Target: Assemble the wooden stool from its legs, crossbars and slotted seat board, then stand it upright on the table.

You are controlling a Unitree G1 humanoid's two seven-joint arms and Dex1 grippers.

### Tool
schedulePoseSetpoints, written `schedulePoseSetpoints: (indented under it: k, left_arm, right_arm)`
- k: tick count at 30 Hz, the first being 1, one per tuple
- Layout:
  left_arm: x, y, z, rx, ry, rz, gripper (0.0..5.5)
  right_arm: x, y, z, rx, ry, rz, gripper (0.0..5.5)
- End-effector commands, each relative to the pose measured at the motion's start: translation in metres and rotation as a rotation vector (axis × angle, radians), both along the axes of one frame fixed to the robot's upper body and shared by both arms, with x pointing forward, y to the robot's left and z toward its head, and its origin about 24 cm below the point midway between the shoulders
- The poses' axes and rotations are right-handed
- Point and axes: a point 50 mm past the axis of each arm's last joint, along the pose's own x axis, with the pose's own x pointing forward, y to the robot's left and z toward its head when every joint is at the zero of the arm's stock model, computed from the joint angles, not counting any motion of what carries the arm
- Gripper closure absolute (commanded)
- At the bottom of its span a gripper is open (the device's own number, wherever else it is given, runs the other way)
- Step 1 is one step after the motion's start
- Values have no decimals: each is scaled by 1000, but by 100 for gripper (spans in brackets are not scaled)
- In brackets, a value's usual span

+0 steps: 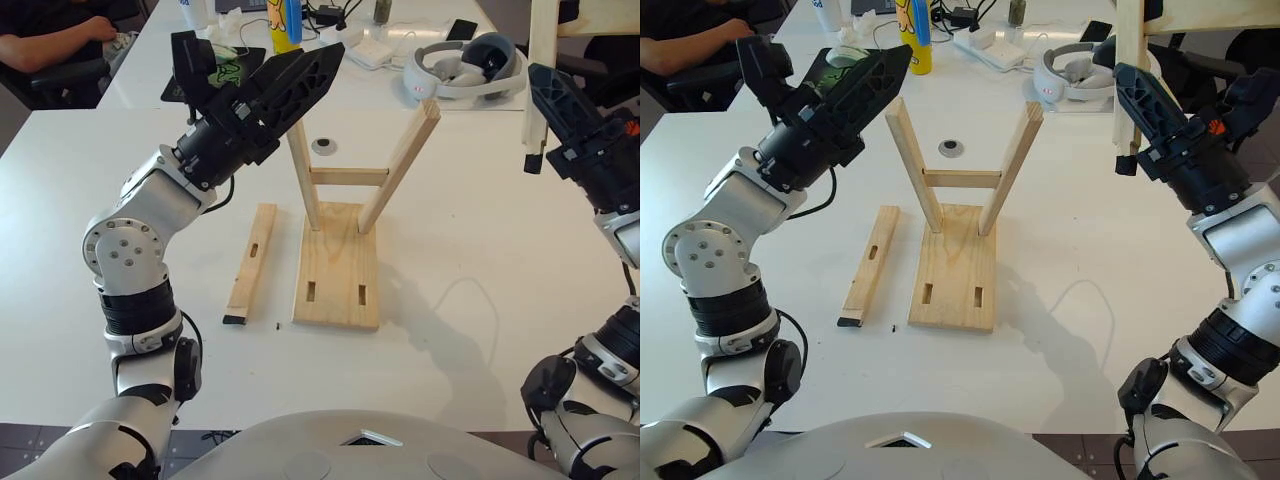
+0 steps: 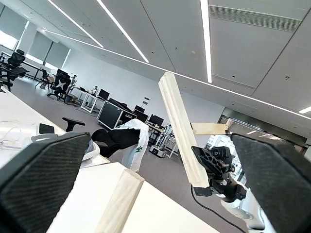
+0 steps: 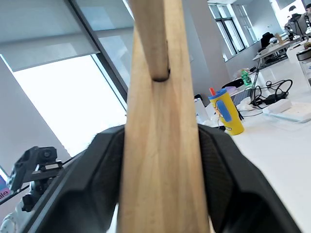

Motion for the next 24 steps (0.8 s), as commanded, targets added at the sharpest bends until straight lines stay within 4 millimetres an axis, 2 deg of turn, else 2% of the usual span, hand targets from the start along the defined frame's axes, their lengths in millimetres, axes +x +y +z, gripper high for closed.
schedulePoseSetpoints:
  k: [1, 6, 15, 24]
  left_arm:
    - [-2, -5, 14, -36, -4, -153, 10]
    - [-6, -12, 22, -73, 38, -338, 10]
    - [7, -5, 27, -30, 97, -395, 10]
    - [4, -14, 37, -25, 91, -524, 10]
  right_arm:
    - [-5, 24, 10, -38, -21, 219, 341]
    - [-14, 40, 3, -37, 10, 392, 341]
    - [-22, 46, 16, -27, -21, 581, 341]
    - [-30, 64, -1, -71, 40, 733, 341]
